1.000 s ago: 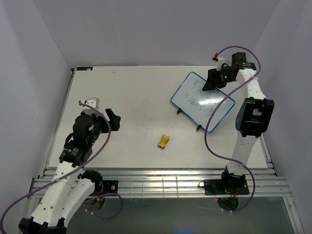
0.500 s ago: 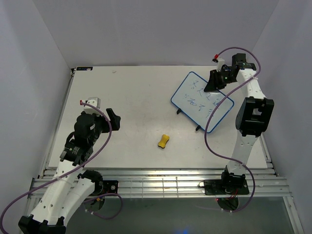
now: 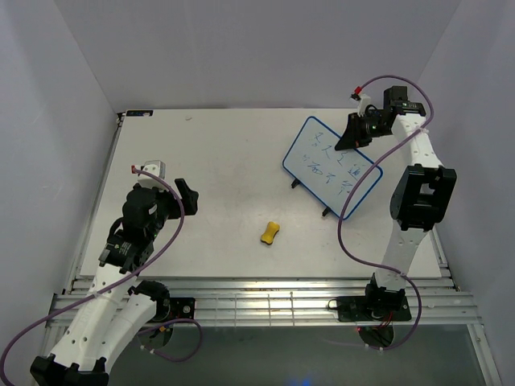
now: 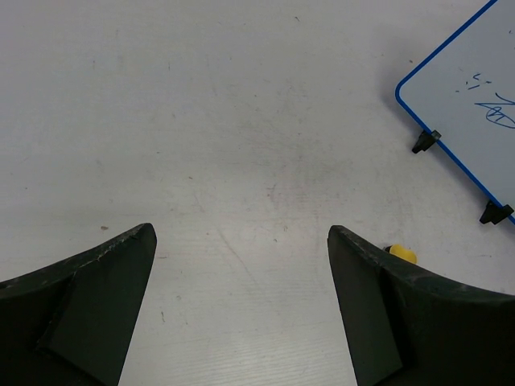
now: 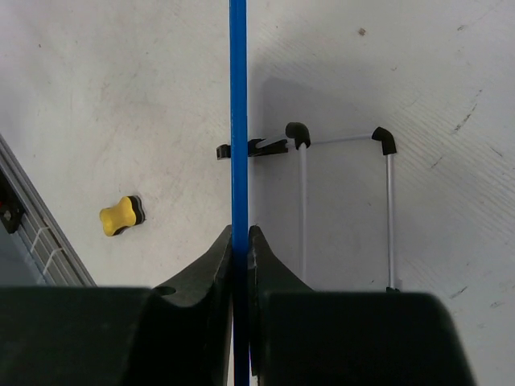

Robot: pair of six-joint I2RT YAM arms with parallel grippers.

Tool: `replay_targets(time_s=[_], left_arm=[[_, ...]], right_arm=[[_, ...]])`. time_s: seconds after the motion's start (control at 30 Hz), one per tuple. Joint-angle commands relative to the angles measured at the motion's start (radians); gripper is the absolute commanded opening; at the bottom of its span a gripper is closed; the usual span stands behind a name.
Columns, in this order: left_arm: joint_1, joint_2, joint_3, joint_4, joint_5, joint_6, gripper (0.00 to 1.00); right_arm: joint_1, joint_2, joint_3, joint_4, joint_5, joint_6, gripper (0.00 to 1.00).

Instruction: Erase the whiteboard

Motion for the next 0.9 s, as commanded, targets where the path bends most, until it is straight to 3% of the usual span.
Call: replay_targets(time_s=[0.0,0.3,0.5,0.67,0.87], left_arm=[[-0.005,-0.01,-0.003,-0.002,-0.021,0.002,0.98],[-0.005,-0.006,0.002,-0.008,-0.049,-0.009,0.98],[-0.005,-0.007,0.008,-0.016,-0.082,-0.02,0.98],[-0.005,-0.025,0.017,-0.032,-0.179,-0.047,0.98],[-0.005,-0.058,0.017,-0.039,-0.216,-0.078,0.98]], right_arm=[[0.001,-0.083,-0.009,0.02,0.025,-0.013,0.08],[0.027,-0.197,-0.003,0.037,0.15,0.093,0.08],[0.062,-0.284,0.017,0.03,0.154,0.124,0.08],[0.11,-0.375,-0.013,0.061,0.171,0.165,0.08],[0.127,-0.578,-0.237,0.219,0.191,0.302,0.08]])
